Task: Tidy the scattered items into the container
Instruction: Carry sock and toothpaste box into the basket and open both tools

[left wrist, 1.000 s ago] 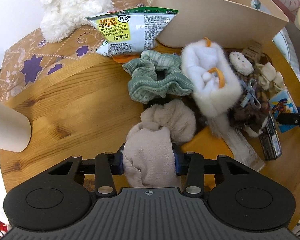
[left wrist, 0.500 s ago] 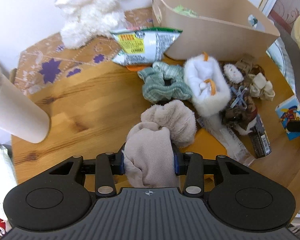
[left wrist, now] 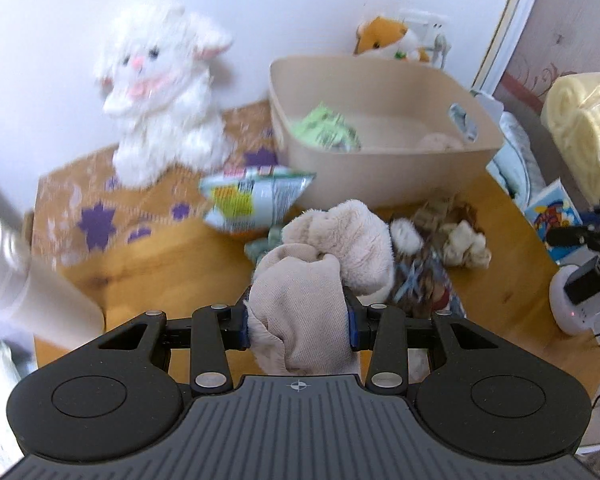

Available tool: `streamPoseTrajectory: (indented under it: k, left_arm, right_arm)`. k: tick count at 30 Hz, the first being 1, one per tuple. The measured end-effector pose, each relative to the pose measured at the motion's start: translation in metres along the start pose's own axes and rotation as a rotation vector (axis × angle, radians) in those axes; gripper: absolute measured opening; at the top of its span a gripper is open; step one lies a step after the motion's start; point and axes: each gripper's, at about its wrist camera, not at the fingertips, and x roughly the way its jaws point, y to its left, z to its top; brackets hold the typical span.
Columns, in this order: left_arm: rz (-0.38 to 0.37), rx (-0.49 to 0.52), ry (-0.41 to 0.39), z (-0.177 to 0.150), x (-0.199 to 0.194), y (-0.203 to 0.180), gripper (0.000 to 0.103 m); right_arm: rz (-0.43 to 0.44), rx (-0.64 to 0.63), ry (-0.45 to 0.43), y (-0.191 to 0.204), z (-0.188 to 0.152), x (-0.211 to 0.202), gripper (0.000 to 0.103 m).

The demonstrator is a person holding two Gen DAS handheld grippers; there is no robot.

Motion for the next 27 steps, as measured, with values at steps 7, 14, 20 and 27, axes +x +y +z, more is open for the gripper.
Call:
streamPoseTrajectory:
  k: [7,14,20,27]
  left_arm:
    - [0.003,0.024,-0.085,0.048,0.0,-0.011,0.042]
    - [0.024,-0.012,-0.14,0.103,0.025,-0.02,0.042]
    - [0.038,-0.027,-0.128,0.135,0.063,-0.04,0.042]
    - [0.06,-0.072,-0.05,0.156,0.116,-0.06,0.042]
  right_arm:
    - [-0.022,-0.039,-0.077,-0.008,0.039,-0.008,0.02]
    - [-0.042,-0.016,-0.138,-0.028,0.065,-0.002,0.02]
    - [-0.071,0.02,-0.17,-0.049,0.088,0.022,0.02]
    - [-0.103,-0.006,-0.163,-0.059,0.112,0.066,0.02]
